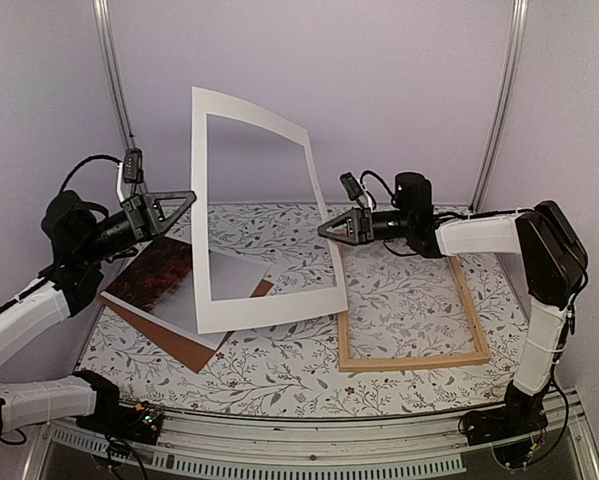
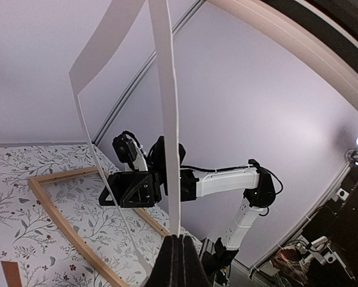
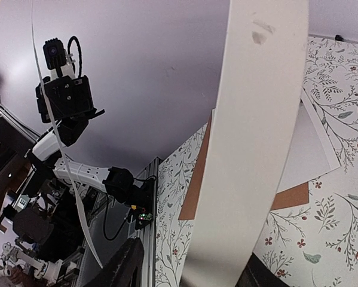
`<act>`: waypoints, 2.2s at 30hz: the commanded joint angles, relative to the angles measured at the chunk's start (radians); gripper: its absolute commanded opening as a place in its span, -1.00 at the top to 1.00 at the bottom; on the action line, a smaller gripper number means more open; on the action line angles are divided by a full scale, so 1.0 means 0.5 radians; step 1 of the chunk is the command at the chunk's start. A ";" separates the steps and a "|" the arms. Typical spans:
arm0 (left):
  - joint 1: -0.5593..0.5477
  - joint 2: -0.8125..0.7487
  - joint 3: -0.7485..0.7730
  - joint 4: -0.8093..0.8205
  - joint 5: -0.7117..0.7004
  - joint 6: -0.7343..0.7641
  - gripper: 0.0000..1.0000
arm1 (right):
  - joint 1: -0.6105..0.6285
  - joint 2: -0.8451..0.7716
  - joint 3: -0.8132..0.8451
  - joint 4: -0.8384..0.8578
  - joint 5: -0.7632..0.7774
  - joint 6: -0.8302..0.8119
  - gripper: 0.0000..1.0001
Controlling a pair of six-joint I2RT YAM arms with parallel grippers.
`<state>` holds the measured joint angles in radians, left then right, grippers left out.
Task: Put the photo into the frame
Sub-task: Pass from the left arm to the right
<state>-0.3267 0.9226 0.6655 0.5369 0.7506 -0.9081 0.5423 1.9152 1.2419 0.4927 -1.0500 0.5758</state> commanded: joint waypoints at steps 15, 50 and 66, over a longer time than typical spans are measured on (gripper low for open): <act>0.038 -0.024 -0.009 -0.440 -0.202 0.269 1.00 | -0.063 -0.155 -0.108 0.102 -0.077 0.032 0.17; 0.051 0.070 -0.037 -0.703 -0.446 0.291 1.00 | -0.154 -0.153 -0.160 -0.030 -0.002 0.040 0.66; -0.183 0.421 -0.030 -0.564 -0.497 0.300 0.94 | -0.254 -0.320 -0.032 -1.086 0.185 -0.211 1.00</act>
<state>-0.3500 1.0847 0.6422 0.2138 0.5247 -0.7761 0.4469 1.8290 1.1755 0.1593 -0.9958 0.5369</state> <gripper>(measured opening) 0.012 0.008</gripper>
